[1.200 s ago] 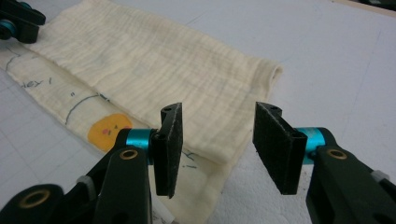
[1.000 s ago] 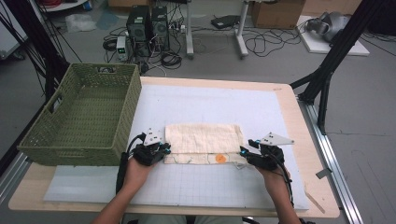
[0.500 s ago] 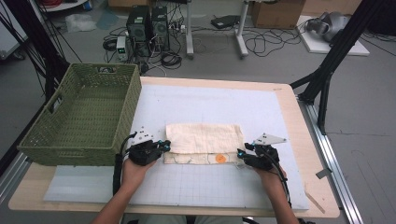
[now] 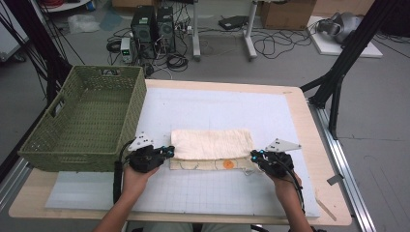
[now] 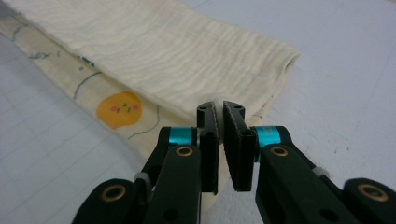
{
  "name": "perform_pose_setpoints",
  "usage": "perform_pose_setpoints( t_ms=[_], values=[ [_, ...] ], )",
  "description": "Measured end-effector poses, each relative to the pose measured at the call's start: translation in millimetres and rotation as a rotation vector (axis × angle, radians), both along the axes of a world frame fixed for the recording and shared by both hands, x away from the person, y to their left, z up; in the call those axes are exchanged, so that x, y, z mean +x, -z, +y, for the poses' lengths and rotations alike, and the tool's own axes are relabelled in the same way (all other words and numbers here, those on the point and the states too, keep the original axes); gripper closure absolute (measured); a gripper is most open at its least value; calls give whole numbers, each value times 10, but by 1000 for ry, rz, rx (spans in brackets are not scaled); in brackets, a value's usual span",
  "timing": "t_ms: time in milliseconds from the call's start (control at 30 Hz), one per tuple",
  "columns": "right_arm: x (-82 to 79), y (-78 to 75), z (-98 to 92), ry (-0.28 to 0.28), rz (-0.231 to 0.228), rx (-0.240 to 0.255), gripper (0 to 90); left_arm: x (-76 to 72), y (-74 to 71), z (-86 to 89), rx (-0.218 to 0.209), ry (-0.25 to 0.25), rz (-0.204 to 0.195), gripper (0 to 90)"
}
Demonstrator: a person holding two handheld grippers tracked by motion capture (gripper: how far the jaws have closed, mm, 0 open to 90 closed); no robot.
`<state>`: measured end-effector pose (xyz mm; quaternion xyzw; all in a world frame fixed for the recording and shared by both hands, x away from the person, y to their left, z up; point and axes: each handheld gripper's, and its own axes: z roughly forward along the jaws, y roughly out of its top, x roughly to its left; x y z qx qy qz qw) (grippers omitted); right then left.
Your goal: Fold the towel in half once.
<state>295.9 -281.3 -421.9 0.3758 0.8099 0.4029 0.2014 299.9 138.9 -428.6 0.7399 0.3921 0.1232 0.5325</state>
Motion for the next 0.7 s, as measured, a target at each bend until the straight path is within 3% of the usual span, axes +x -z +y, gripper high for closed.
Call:
perform_pose_setpoints(
  t_ms=[100,233,367,467,533,567,633,700],
  values=[
    [-60,-6,-21,-13,15,12,847,-56,1,12,9,9,12,865],
    [-121,6,-7,-28,32,10,847,-117,36,8,54,16,25,864],
    [-155,67,19,-40,60,-28,844,-108,138,2,100,13,67,857],
    [-143,103,-8,-21,83,-33,760,-102,143,-16,119,4,53,780],
    [-129,84,-55,2,85,9,662,-91,108,-11,109,-14,41,641],
    [-131,60,-83,15,81,44,654,-84,91,-1,102,-20,28,604],
    [-121,27,-123,40,55,83,617,-55,62,22,91,-32,12,589],
    [-89,22,-134,60,45,94,586,0,54,37,81,-45,21,570]
  ],
)
